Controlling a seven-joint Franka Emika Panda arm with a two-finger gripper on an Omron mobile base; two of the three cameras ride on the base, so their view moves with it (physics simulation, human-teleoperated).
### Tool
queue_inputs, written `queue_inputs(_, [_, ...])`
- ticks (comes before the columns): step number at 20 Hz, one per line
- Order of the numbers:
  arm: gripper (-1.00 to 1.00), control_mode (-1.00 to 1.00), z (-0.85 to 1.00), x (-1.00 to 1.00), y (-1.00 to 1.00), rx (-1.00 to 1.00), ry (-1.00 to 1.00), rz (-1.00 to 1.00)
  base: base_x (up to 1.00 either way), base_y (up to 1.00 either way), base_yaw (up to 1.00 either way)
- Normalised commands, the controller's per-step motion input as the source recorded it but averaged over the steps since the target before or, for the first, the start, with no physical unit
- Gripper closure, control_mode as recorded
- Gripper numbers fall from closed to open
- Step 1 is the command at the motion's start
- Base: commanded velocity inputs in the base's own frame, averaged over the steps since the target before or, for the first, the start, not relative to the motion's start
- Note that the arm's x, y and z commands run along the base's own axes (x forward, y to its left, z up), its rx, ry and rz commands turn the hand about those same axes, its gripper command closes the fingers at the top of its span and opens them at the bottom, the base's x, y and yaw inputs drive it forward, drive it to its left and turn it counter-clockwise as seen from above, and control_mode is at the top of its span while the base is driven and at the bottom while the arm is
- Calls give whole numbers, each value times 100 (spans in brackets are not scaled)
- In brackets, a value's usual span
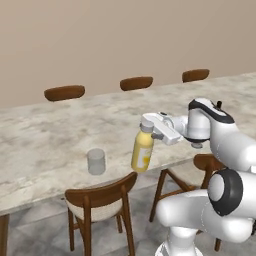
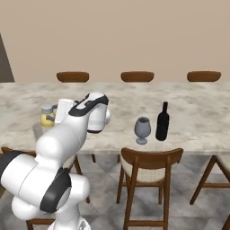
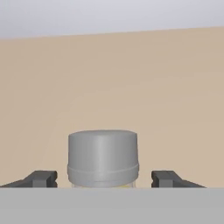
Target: There is a wine glass and glass cup on the dining counter. Place the wine bottle next to the wine glass and the juice bottle next to the glass cup.
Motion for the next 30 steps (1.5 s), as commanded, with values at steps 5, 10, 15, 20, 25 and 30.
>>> queue_inputs(5, [100, 100, 0, 0, 0, 0, 0, 0, 7, -2, 6])
queue_inputs(10, [100, 100, 0, 0, 0, 0, 0, 0, 0, 0, 0])
queue_inputs(15, [100, 100, 0, 0, 0, 0, 0, 0, 0, 0, 0])
queue_inputs(20, [100, 100, 0, 0, 0, 0, 0, 0, 0, 0, 0])
queue_inputs(25, [100, 100, 0, 0, 0, 0, 0, 0, 0, 0, 0])
queue_inputs(30, [100, -100, 19, 0, 0, -3, 19, -1, 0, 0, 0])
